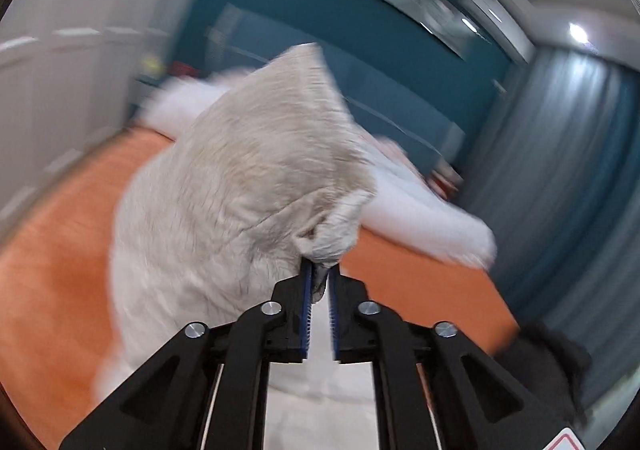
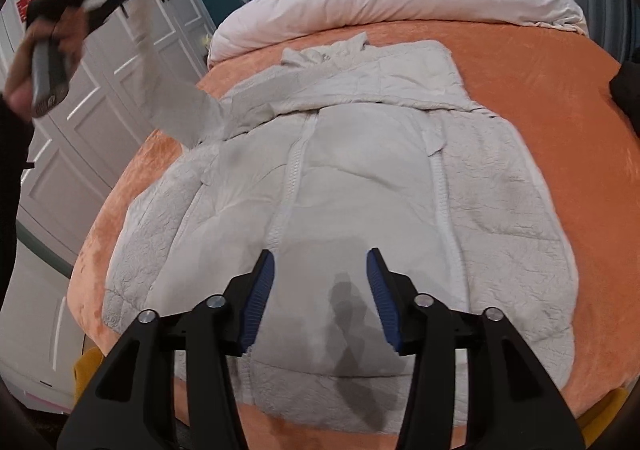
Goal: Fold large clothes
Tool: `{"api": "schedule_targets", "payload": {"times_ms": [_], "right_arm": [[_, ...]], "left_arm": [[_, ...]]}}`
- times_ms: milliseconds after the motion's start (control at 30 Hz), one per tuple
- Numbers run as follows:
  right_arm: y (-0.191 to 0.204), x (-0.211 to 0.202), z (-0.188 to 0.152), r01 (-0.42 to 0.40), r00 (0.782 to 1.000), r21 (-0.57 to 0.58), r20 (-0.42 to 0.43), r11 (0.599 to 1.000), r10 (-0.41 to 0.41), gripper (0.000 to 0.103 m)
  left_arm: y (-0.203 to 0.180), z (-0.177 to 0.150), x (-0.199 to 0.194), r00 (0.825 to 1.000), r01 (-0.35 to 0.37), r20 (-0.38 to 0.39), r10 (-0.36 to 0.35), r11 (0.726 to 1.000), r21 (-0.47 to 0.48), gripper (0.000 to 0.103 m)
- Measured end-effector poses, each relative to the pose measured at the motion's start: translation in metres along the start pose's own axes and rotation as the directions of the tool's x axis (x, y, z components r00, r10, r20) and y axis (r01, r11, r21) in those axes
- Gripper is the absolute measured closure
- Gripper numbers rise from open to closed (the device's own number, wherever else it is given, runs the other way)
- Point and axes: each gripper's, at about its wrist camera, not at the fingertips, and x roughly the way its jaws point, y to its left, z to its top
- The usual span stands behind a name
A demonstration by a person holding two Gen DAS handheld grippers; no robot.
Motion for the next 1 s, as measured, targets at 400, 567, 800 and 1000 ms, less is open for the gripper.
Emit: {"api": "schedule_targets", "payload": {"times_ms": [400,567,800,1000], "right_arm": [[-0.076,-0.016,0.002,0.075,0.996,0.132,0.027,0.988,-0.079,0.048],[-0.093,-0.001,0.006,0.125,0.992,0.188,-0.001,0.974,-0.127,0.048],[-0.129,-0.022,-0.013,0.248,0.968,0.214,-0.035,0.945,-0.247,0.029],[-0.151,-0.003,-0.033,0.225,0.962,0.269,-0.214,0.936,-0.170,0.056]], "left_arm": [[0.032,-0.168,0.066,0.926,-0.228,-0.315,0.207,0.973,-0.029,0.037],[0.129,-0.150,0.023,0.861,-0.460,-0.274,0.429,0.886,-0.059,0.037],[0.232,-0.210,-0.094,0.813,-0.553,-0.401,0.423,0.778,-0.299,0.028],[0.202,-0.249,-0.110,0.853,-0.443,-0.431,0.294,0.844,-0.301,0.050]]}}
